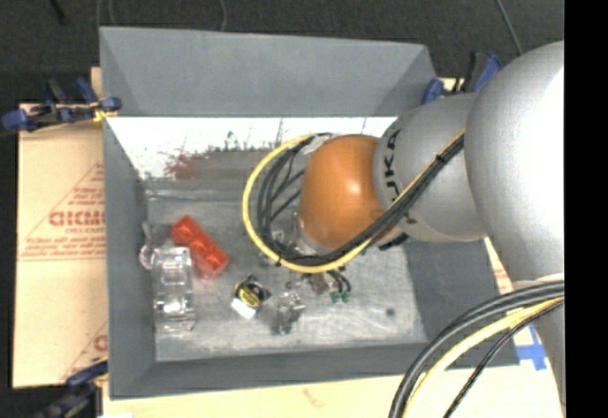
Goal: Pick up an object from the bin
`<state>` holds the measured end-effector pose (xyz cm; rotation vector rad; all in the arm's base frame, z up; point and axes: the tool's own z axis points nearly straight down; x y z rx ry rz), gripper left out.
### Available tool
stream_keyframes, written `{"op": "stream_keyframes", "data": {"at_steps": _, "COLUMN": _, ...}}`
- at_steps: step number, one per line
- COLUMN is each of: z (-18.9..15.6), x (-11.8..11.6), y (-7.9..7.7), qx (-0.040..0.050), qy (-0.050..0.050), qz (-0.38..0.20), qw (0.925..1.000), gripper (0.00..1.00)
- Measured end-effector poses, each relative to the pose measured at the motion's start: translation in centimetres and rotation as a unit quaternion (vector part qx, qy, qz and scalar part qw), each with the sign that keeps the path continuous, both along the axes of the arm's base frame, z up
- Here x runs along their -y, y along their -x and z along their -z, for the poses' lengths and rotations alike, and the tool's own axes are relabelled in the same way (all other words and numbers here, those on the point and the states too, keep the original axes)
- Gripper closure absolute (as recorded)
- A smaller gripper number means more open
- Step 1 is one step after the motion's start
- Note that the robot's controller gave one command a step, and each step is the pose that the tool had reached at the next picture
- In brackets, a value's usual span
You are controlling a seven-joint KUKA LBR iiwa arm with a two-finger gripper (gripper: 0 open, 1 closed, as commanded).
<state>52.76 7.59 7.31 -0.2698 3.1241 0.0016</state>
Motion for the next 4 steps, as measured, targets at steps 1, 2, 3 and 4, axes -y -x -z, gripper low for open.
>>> {"op": "stream_keyframes", "data": {"at_steps": 1, "z": 0.0, "x": -6.1, "y": 3.7, "qx": 0.0028, "qy": -0.001, "qz": -0.029, "qw": 0.9996, "gripper": 0.00}}
{"op": "stream_keyframes", "data": {"at_steps": 2, "z": -0.1, "x": -6.0, "y": 3.6, "qx": 0.0022, "qy": -0.001, "qz": -0.026, "qw": 0.9997, "gripper": 1.00}}
{"op": "stream_keyframes", "data": {"at_steps": 3, "z": 0.0, "x": -5.9, "y": 3.7, "qx": 0.0005, "qy": -0.001, "qz": -0.025, "qw": 0.9997, "gripper": 0.00}}
{"op": "stream_keyframes", "data": {"at_steps": 4, "z": -4.1, "x": -1.8, "y": 4.3, "qx": 0.0004, "qy": 0.000, "qz": 0.129, "qw": 0.9917, "gripper": 0.00}}
